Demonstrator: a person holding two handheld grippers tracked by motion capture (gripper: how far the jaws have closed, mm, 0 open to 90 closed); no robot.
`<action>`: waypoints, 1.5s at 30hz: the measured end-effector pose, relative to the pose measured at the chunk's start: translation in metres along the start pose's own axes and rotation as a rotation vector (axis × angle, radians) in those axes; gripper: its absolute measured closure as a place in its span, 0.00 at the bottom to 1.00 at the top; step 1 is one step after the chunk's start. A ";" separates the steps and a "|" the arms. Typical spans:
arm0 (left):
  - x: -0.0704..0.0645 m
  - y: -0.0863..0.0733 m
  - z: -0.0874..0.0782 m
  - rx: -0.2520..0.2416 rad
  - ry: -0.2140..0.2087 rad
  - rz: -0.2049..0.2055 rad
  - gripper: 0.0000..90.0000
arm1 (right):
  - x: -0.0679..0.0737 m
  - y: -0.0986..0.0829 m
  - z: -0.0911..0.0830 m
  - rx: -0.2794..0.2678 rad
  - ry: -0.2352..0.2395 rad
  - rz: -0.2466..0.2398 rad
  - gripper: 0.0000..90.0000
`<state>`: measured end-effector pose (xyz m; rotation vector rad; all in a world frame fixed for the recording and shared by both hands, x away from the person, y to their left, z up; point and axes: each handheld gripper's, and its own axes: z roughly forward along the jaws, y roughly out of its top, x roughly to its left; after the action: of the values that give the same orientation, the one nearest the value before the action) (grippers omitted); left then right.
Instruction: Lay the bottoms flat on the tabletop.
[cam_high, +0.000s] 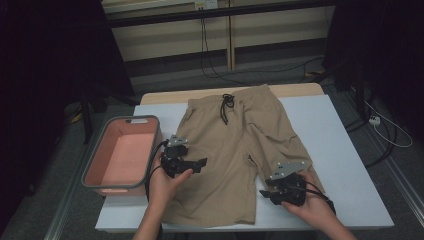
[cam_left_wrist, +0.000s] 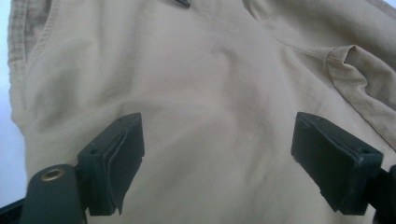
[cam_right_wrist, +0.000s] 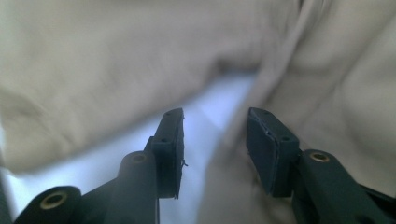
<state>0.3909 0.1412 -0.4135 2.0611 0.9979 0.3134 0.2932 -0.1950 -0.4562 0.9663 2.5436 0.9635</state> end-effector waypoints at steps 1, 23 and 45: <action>0.001 0.000 0.000 -0.005 0.007 -0.003 0.19 | -0.001 -0.003 -0.001 -0.019 0.001 0.011 0.66; 0.000 0.001 -0.002 -0.014 0.009 -0.002 0.19 | 0.017 0.037 0.029 -0.089 0.166 0.086 0.92; -0.003 0.002 -0.001 -0.010 -0.009 0.002 0.19 | -0.051 -0.019 -0.058 -0.158 -0.083 0.223 0.45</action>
<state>0.3896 0.1390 -0.4110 2.0529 0.9878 0.3095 0.2963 -0.2679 -0.4253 1.2324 2.2883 1.1389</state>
